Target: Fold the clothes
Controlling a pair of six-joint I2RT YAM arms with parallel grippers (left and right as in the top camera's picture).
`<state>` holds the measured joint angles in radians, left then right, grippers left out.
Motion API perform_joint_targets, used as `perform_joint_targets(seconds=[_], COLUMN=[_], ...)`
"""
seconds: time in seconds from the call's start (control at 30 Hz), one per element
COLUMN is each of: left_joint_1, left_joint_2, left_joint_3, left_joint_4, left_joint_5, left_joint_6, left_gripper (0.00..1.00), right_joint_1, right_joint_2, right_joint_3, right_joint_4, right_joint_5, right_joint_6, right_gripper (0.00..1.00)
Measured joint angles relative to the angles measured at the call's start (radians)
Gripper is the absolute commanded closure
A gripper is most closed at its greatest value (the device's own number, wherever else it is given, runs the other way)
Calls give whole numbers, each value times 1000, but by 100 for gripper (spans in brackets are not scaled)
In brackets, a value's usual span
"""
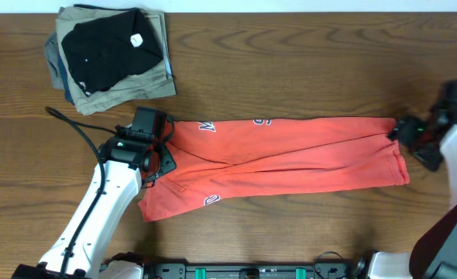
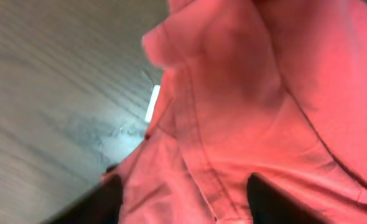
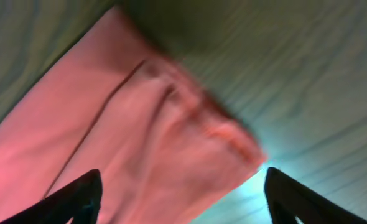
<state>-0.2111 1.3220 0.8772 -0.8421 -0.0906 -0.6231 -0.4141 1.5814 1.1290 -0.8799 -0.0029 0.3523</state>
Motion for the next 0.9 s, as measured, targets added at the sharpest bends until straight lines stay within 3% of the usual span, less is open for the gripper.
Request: perform_joint_targets(seconds=[0.23, 0.6, 0.67, 0.73, 0.8, 0.87, 0.9], left_joint_1=[0, 0, 0, 0, 0, 0, 0], left_joint_2=[8, 11, 11, 11, 11, 11, 11], left_joint_3=[0, 0, 0, 0, 0, 0, 0], left_joint_4=[-14, -16, -17, -17, -16, -16, -17], left_joint_5=[-4, -7, -7, -7, -7, -7, -7], left_joint_6=[-5, -5, -5, -5, -5, -5, -5], left_gripper=[2, 2, 2, 2, 2, 2, 2], right_joint_1=[-158, -184, -184, -183, -179, -172, -167], right_joint_2=[134, 309, 317, 333, 352, 362, 366], right_joint_3=[0, 16, 22, 26, 27, 25, 23], right_joint_4=[90, 156, 151, 126, 99, 81, 76], right_joint_5=[-216, -379, -409, -439, -455, -467, -466], right_joint_6=[-164, -288, -304, -315, -319, -323, -319], right_gripper=[8, 13, 27, 54, 68, 94, 99])
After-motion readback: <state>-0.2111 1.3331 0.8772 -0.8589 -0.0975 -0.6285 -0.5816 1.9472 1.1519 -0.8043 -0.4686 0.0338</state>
